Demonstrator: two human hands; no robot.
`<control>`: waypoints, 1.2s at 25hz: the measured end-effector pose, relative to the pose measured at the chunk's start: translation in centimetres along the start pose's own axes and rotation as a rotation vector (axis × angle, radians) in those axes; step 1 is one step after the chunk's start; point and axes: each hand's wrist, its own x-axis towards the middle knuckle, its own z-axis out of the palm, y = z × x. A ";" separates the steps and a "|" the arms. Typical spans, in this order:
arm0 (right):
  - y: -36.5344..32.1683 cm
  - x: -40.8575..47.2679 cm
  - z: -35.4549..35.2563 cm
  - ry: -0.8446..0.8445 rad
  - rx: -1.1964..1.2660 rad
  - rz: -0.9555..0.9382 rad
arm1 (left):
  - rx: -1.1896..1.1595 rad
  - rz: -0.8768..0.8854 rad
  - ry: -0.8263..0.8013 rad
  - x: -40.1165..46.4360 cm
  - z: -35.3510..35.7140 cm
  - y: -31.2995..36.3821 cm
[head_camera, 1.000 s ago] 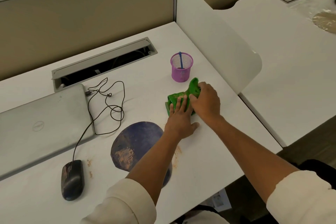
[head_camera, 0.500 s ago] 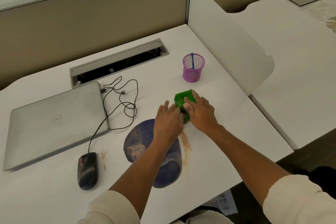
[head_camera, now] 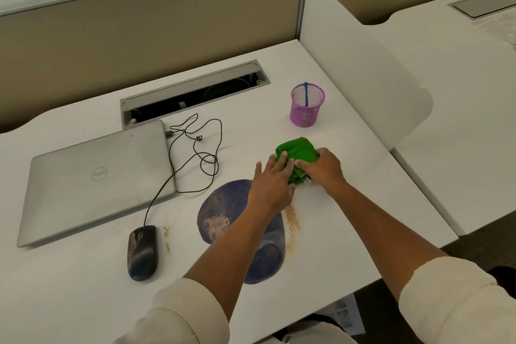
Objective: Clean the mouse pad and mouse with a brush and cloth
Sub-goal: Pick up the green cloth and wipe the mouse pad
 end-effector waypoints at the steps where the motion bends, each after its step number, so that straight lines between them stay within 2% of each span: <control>1: 0.1 0.1 0.2 -0.035 0.011 0.014 | 0.001 -0.001 -0.016 0.0 0.0 0.0; 5: 0.4 0.2 -0.3 -0.035 0.149 0.018 | -0.028 0.023 -0.011 0.0 -0.4 -0.1; 10: -1.0 -0.7 -1.7 0.041 0.299 -0.015 | -0.135 0.054 0.143 -1.7 -1.2 -0.9; 17: -5.3 -3.6 -1.9 0.114 0.146 -0.332 | -0.197 -0.210 0.243 -8.2 0.1 -6.2; 21: -7.7 -6.7 1.0 0.105 -0.031 -0.565 | -0.258 -0.390 0.272 -13.5 2.4 -8.1; 25: -6.8 -9.6 5.7 0.077 -0.396 -0.780 | -0.219 -0.487 0.291 -18.1 4.7 -8.2; 30: -3.1 -11.1 9.7 -0.136 -0.699 -0.812 | -0.190 -0.562 0.248 -20.5 7.2 -6.8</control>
